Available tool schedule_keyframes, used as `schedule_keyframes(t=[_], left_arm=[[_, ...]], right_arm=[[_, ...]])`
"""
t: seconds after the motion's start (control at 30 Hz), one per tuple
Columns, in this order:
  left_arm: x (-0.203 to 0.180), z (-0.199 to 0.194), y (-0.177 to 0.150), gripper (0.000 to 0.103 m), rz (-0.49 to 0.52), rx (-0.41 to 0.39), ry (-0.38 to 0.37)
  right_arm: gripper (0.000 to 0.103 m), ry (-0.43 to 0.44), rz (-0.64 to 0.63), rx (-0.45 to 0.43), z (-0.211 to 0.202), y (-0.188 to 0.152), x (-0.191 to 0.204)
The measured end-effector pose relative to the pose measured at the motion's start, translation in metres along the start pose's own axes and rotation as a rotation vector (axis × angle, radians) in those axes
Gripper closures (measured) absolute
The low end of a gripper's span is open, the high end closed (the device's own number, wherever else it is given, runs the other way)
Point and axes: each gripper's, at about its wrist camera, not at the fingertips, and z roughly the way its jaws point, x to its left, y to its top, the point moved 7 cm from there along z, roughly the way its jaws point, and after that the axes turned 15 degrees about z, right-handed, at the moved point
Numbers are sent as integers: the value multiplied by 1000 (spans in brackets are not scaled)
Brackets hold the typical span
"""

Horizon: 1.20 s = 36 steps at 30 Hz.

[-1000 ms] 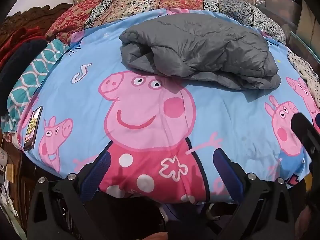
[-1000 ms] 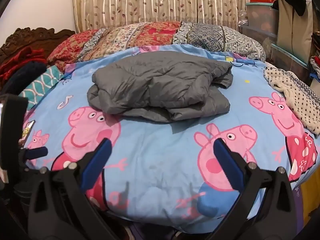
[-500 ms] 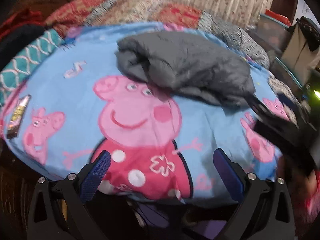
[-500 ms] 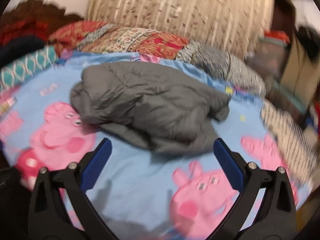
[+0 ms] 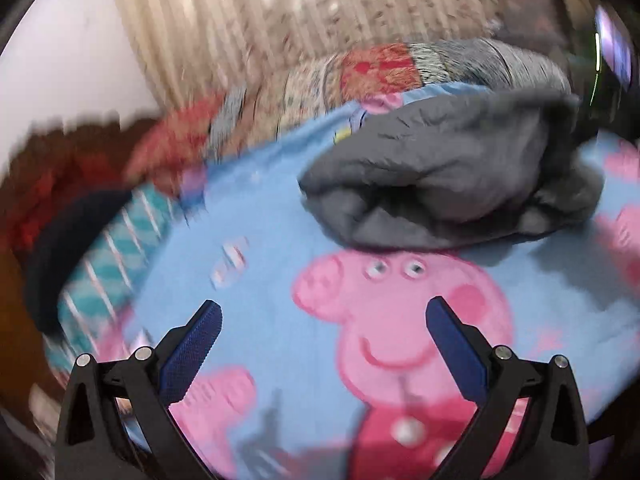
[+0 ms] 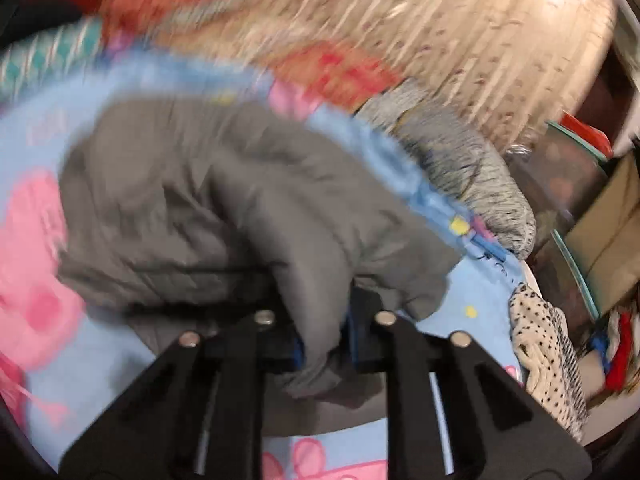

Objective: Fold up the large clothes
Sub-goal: 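Grasp the grey jacket with the right gripper while the left gripper grasps it too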

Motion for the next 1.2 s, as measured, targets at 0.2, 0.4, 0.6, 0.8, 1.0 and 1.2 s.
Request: schedule_keyframes(t=[0.2,0.4,0.6,0.8,1.0,1.2], left_arm=[[-46,9,45,-5,268,-174,184],[-102,12,78,-5,408,-316,312],[-101,6,111,-5,391,-385,365],[-93,21,132,30,423,-334,228],[32,-52,156,71,-69,-369,-165],[139,-85,114,73,-584,-420,-443]], right_arm=[[94,35,63,-123,-80,59,-41],[94,56,79,-160,-135,78,-59],[94,50,89,-193,-176,81,-77],[94,0,100,-246,-212,87,-102],[94,-5,159,-270,-234,106,-135],[94,96,144,-355,-279,136,-129]])
